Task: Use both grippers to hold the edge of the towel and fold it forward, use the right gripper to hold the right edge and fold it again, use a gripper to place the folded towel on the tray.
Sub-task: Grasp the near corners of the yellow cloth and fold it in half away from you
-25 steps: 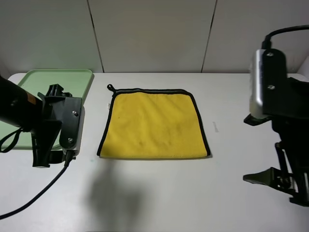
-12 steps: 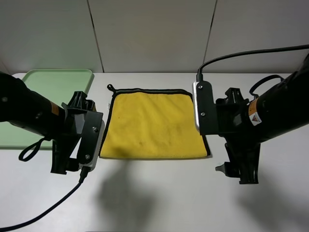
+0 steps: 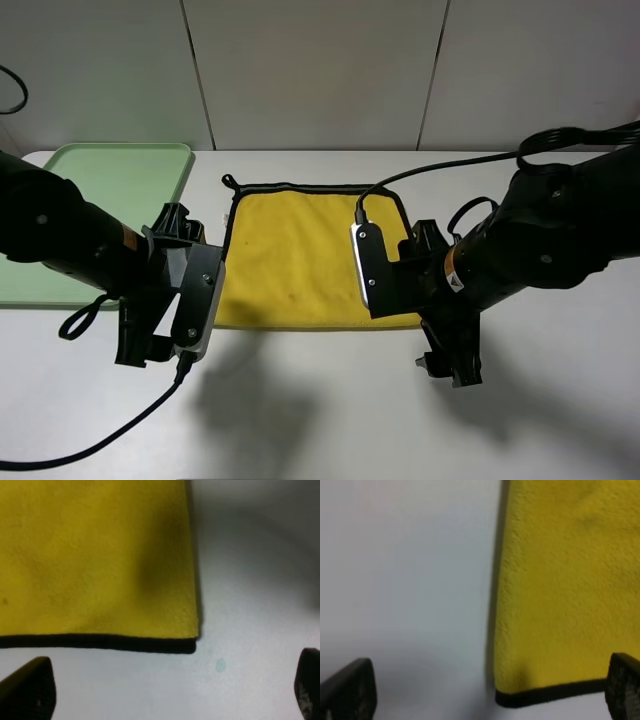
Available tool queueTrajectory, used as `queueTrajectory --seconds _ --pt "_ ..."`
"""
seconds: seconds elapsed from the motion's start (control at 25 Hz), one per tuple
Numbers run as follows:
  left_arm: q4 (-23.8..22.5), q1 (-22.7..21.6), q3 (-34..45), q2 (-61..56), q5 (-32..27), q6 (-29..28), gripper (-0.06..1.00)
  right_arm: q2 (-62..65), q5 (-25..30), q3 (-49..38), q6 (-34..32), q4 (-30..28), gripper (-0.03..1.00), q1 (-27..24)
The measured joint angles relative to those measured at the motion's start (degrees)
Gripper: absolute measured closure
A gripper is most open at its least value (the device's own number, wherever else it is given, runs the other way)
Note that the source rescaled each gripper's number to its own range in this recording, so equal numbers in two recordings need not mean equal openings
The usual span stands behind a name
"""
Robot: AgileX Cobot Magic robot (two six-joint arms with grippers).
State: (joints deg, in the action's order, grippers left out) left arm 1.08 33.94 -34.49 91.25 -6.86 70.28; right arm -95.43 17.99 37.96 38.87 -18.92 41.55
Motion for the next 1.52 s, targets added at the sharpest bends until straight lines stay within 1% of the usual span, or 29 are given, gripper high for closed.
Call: queueTrajectory --seconds 0.24,0.52,0.6,0.8,1.12,1.28,1.52 --pt "0.0 0.0 0.0 0.24 1.12 0.0 0.0 -2.74 -2.57 0.0 -0.59 -5.51 -0.03 -0.07" --pt "-1.08 0.0 0.0 0.24 1.76 1.1 0.0 -2.85 -7.94 0.0 -1.32 -6.27 -0.03 -3.86" --pt "-1.72 0.0 0.0 0.24 3.06 1.81 0.01 -2.85 -8.82 0.0 -1.38 -6.27 -0.03 -4.92" --pt "-2.17 0.0 -0.06 0.98 5.43 2.18 0.02 -2.91 -9.56 0.0 -1.49 -6.32 -0.03 -5.98" --pt "-2.18 0.0 -0.27 10.37 8.31 2.32 0.03 -2.91 -10.32 0.0 -1.49 -6.32 -0.03 -5.98" --pt "-2.18 0.0 -0.66 11.89 12.38 2.32 0.03 -2.91 -10.7 0.0 -1.49 -6.46 -0.03 -6.04" --pt "-2.18 0.0 -1.05 13.02 15.79 2.32 0.03 -6.0 -11.43 0.06 -1.29 -6.46 -0.03 -6.1"
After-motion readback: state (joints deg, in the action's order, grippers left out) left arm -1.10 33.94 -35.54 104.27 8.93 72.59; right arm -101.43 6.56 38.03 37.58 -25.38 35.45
